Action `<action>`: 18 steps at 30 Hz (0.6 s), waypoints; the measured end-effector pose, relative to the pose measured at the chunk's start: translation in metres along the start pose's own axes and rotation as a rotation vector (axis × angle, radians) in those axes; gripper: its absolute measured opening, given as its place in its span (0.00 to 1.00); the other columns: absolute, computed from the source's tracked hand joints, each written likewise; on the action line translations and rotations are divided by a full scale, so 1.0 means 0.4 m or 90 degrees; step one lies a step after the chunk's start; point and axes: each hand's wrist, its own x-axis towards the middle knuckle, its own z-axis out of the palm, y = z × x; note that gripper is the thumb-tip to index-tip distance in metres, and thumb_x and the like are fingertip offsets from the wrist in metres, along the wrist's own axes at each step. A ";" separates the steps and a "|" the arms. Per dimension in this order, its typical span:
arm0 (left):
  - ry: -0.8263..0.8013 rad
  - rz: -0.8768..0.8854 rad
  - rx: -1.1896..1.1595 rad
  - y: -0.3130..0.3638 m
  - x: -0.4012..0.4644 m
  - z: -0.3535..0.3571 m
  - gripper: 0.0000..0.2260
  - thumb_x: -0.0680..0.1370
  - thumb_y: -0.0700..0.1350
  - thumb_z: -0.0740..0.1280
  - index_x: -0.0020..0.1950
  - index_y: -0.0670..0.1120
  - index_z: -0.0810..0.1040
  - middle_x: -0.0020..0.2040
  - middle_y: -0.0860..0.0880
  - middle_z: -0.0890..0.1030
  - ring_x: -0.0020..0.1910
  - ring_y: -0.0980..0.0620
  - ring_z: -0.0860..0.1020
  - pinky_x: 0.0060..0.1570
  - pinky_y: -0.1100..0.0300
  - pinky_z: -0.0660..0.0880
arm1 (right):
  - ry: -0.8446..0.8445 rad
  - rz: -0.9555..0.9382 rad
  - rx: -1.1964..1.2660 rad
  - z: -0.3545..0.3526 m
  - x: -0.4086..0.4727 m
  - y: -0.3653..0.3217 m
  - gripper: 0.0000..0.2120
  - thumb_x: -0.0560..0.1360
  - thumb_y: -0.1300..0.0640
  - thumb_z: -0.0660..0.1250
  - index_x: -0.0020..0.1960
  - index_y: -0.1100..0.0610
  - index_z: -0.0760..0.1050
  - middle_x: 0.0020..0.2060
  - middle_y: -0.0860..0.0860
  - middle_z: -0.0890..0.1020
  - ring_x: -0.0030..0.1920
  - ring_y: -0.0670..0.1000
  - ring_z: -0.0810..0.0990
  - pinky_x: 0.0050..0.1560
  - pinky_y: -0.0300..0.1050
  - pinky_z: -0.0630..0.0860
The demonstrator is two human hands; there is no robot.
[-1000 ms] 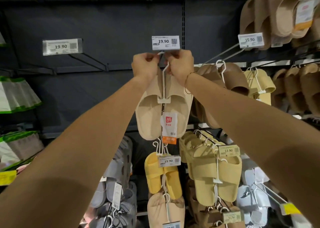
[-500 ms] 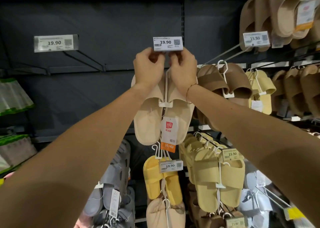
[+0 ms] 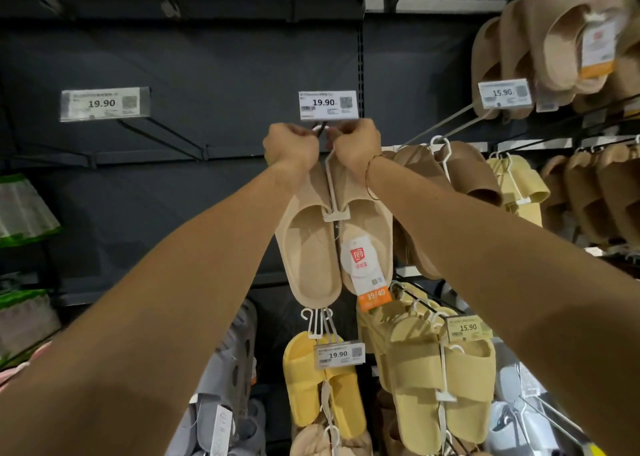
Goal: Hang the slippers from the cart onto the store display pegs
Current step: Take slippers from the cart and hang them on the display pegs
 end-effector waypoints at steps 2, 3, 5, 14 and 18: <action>0.004 -0.011 0.006 -0.013 0.022 0.010 0.06 0.76 0.45 0.72 0.51 0.47 0.85 0.54 0.46 0.85 0.54 0.46 0.83 0.54 0.56 0.80 | -0.010 0.004 -0.036 0.018 0.020 0.017 0.09 0.78 0.59 0.67 0.49 0.62 0.85 0.46 0.57 0.86 0.49 0.56 0.84 0.54 0.49 0.81; 0.006 -0.012 0.007 -0.019 0.030 0.014 0.06 0.76 0.46 0.72 0.51 0.48 0.85 0.53 0.46 0.85 0.53 0.45 0.83 0.54 0.55 0.80 | -0.011 0.006 -0.051 0.028 0.029 0.024 0.09 0.78 0.58 0.67 0.48 0.62 0.84 0.45 0.58 0.86 0.48 0.57 0.84 0.52 0.49 0.81; 0.008 0.000 0.018 -0.037 0.049 0.027 0.05 0.76 0.47 0.72 0.50 0.49 0.86 0.52 0.46 0.86 0.52 0.46 0.83 0.54 0.55 0.81 | -0.015 0.022 -0.062 0.052 0.053 0.042 0.10 0.77 0.57 0.67 0.48 0.61 0.84 0.45 0.59 0.86 0.47 0.58 0.85 0.51 0.50 0.83; -0.035 0.145 0.140 -0.221 0.056 0.111 0.10 0.79 0.48 0.64 0.59 0.51 0.78 0.49 0.54 0.83 0.50 0.51 0.80 0.51 0.55 0.77 | -0.011 0.031 -0.067 0.137 0.129 0.138 0.13 0.77 0.60 0.64 0.38 0.61 0.83 0.34 0.57 0.85 0.36 0.58 0.85 0.40 0.54 0.85; -0.031 0.259 0.309 -0.336 0.061 0.184 0.11 0.80 0.51 0.63 0.60 0.50 0.74 0.60 0.49 0.77 0.63 0.47 0.74 0.66 0.47 0.68 | -0.042 0.052 -0.031 0.176 0.184 0.210 0.12 0.74 0.59 0.65 0.35 0.54 0.83 0.34 0.54 0.85 0.38 0.60 0.85 0.44 0.57 0.84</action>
